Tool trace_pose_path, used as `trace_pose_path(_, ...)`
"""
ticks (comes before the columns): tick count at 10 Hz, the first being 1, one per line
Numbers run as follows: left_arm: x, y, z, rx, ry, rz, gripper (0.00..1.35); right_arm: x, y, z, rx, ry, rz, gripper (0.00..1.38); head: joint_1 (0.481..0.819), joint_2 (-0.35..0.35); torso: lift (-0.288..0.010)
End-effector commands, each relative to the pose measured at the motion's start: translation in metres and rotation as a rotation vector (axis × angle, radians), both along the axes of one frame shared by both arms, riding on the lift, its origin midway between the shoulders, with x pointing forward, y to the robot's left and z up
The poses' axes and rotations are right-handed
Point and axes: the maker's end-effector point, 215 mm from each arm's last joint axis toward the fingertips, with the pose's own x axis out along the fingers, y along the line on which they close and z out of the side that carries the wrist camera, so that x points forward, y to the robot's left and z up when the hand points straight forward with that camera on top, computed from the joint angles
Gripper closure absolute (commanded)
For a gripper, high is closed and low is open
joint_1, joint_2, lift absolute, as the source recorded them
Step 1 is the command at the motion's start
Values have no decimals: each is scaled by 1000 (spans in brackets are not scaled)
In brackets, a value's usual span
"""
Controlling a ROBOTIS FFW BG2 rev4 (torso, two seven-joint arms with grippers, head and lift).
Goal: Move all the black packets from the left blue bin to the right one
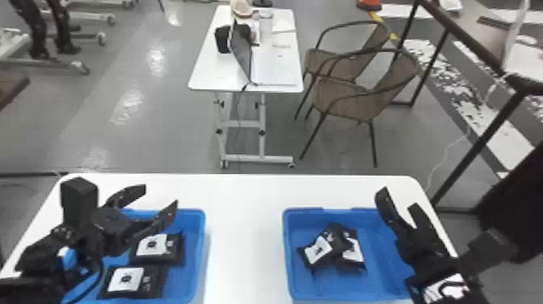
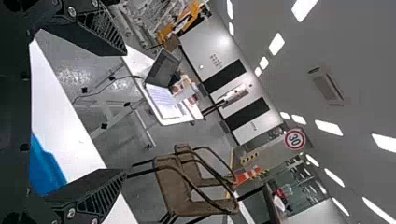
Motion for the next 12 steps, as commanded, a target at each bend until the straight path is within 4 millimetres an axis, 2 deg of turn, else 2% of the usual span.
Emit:
trace_pose_path(1,-11,9,-21,32,87,-23,312,4,1,18,19,-38,5,116,695,-68,0)
trace_pose_path(2,-21,18,-36,32,160,-23,314,5,2,24,24,-53,8,116,695,-62,0)
trace_pose_path(4,-37,38,-61,106,324,-29,314,4,5,23,44,-50,15,116,695,-45,0)
trace_pose_path(5,-44,52,-67,166,386,-33,314,5,9,20,49,-41,25,116,695,-40,0)
trace_pose_path(7,-42,84,-73,267,428,1,312,5,13,16,58,-32,37,116,695,0,0)
trace_pose_path(9,-33,89,-89,318,477,-72,309,6,16,14,75,-27,43,116,695,38,0)
trace_pose_path(11,-25,80,-101,378,488,-153,309,6,18,13,78,-26,50,116,695,50,0)
trace_pose_path(12,-21,77,-104,426,495,-180,240,6,19,11,88,-23,51,116,695,46,0)
